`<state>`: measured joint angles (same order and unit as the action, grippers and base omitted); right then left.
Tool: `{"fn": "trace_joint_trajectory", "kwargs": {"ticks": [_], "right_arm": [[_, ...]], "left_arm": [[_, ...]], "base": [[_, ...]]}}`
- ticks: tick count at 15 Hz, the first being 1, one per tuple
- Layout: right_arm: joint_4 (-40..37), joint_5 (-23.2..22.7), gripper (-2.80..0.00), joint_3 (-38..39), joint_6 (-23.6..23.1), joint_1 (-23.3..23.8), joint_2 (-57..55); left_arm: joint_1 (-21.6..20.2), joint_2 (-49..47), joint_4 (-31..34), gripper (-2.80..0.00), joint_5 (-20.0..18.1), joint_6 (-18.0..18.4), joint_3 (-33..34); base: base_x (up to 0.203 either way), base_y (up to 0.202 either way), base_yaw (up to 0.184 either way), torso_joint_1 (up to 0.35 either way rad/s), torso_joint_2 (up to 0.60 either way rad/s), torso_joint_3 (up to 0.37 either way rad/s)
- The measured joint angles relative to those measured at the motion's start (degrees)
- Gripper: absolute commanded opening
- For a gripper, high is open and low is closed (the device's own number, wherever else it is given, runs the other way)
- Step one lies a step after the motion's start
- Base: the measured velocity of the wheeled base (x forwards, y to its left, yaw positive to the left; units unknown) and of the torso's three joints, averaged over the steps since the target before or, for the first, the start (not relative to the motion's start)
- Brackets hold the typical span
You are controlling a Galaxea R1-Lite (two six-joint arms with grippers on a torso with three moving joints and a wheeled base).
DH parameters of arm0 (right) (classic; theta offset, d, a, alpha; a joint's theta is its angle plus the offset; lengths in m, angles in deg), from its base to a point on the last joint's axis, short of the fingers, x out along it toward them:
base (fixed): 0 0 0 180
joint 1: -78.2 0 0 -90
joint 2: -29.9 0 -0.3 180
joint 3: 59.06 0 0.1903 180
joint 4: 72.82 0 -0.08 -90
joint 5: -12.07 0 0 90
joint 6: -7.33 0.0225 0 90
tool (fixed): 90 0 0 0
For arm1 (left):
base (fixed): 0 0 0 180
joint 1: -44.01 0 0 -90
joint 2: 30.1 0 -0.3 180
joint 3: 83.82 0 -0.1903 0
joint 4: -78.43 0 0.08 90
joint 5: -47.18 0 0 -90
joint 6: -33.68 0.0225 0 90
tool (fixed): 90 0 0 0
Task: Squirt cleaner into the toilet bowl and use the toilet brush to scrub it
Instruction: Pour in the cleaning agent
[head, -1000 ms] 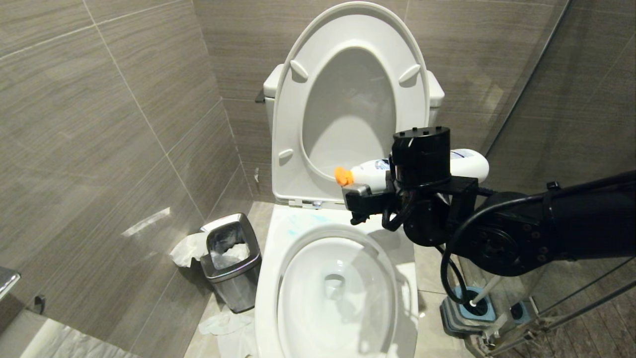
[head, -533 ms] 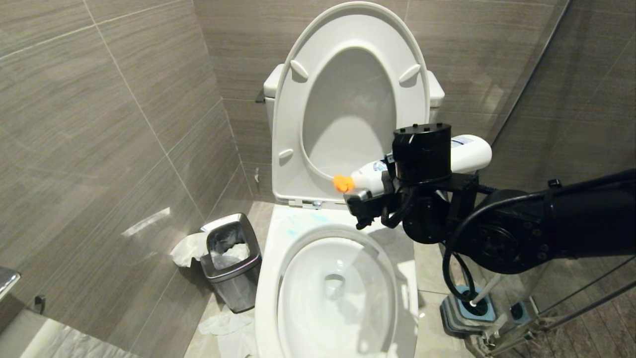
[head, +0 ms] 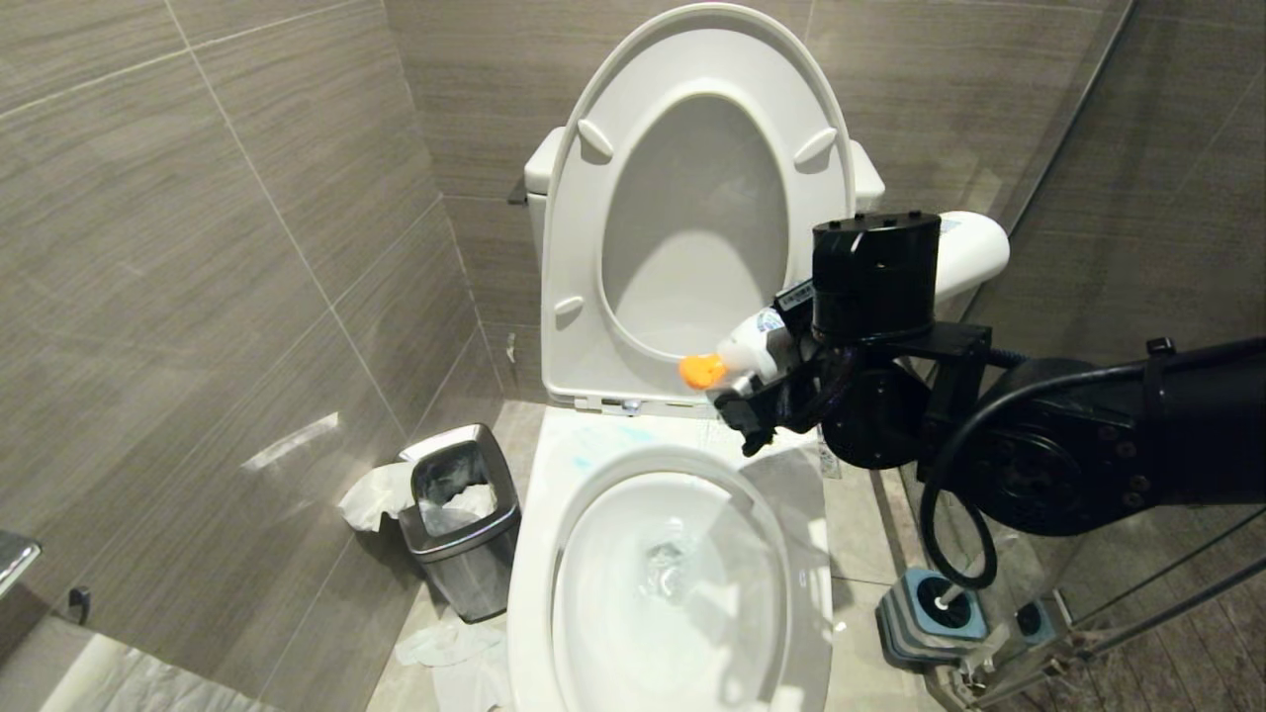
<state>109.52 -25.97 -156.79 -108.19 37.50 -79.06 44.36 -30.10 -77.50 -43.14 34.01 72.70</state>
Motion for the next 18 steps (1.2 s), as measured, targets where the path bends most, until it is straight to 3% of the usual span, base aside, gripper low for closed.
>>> {"fn": "trace_joint_trajectory", "kwargs": {"ticks": [12, 15, 18], "right_arm": [[0.2, -0.4, -2.8, -0.4, -0.6, -0.6, 0.3], [0.2, -0.4, -2.8, -0.3, 2.9, -1.2, -0.2], [0.1, -0.6, -2.8, -0.2, 11.0, -2.1, -1.3]], "left_arm": [[0.0, 0.0, 0.0, -2.8, 0.0, 0.0, 0.0], [0.0, 0.0, 0.0, -2.8, 0.0, 0.0, 0.0], [0.0, 0.0, 0.0, -2.8, 0.0, 0.0, 0.0]], "base": [[0.0, 0.0, 0.0, 0.0, 0.0, 0.0], [0.0, 0.0, 0.0, 0.0, 0.0, 0.0], [0.0, 0.0, 0.0, 0.0, 0.0, 0.0]]}}
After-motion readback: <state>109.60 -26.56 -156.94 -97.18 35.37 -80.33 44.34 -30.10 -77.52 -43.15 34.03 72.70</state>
